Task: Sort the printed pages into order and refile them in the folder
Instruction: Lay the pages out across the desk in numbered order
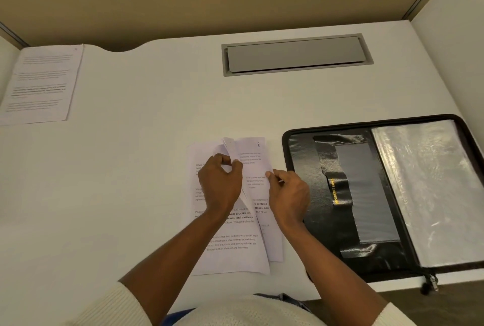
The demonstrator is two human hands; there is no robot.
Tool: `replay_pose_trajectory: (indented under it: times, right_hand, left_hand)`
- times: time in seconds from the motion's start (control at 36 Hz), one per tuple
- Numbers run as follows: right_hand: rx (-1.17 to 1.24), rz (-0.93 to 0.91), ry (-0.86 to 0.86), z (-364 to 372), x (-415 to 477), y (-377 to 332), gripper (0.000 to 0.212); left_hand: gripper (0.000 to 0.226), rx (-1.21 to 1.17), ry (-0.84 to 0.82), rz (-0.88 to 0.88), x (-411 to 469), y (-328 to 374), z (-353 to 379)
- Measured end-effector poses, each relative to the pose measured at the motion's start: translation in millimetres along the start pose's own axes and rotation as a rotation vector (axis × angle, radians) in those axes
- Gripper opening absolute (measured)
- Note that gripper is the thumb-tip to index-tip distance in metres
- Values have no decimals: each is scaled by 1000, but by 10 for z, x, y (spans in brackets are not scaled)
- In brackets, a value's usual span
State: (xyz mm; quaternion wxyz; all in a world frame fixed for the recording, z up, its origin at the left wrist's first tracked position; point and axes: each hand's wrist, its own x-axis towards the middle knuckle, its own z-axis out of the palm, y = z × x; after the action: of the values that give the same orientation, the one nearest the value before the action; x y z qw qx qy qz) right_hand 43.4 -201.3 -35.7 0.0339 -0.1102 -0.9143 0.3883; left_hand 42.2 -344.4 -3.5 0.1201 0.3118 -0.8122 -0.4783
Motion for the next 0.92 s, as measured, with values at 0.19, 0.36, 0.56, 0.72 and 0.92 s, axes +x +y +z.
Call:
replay_pose_trajectory:
  times: [0.19, 0.36, 0.56, 0.72, 0.92]
  right_hand:
    - [-37, -54, 78, -226, 48, 88, 20]
    - [-116, -57, 230, -571, 172, 120, 23]
    - [-123, -137, 373, -1053, 384, 129, 40]
    - [-150, -223, 457, -1361, 523, 58, 32]
    - [-173, -239, 510, -1673, 568, -96, 38]
  left_hand:
    - [12, 27, 11, 24, 52, 18, 34]
    - [17, 59, -12, 41, 41, 45, 81]
    - [12, 124, -100, 59, 36, 66, 174]
    - [14, 224, -175, 55, 1, 133, 222]
    - [37, 252, -187, 31, -44, 214, 192]
